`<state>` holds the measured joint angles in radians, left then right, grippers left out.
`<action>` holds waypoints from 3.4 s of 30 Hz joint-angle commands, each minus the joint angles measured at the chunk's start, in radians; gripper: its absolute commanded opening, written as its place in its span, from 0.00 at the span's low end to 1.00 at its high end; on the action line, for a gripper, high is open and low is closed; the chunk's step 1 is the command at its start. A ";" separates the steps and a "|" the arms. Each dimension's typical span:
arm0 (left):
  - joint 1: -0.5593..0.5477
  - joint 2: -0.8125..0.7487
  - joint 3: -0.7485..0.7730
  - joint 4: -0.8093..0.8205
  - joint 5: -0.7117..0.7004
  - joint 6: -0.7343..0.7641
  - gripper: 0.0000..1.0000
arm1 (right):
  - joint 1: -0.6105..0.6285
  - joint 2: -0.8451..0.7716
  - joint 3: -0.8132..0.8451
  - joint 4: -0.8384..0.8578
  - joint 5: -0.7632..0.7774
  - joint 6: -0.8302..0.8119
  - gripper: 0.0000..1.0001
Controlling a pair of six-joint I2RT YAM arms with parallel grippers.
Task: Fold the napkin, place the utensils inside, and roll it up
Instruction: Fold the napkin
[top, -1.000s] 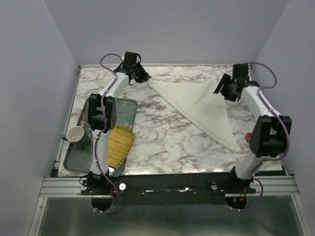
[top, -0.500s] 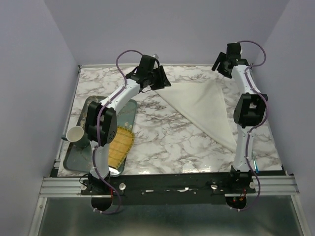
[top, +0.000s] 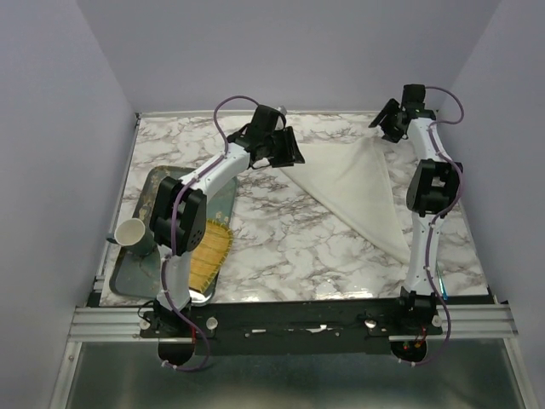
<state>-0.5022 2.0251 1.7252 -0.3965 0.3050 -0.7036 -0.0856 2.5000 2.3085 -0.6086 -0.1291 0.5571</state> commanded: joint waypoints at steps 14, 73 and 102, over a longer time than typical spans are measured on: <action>-0.009 -0.088 0.011 0.008 0.048 -0.042 0.51 | -0.002 0.122 0.098 -0.085 -0.034 0.161 0.66; 0.054 -0.207 -0.115 0.137 0.154 -0.102 0.50 | 0.035 -0.033 0.028 -0.118 0.152 0.090 0.20; 0.062 -0.181 -0.118 0.150 0.178 -0.112 0.50 | 0.009 0.080 0.055 -0.079 0.026 0.170 0.65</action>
<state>-0.4461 1.8656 1.6184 -0.2737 0.4423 -0.8032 -0.0589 2.5061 2.3386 -0.7170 -0.0006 0.6529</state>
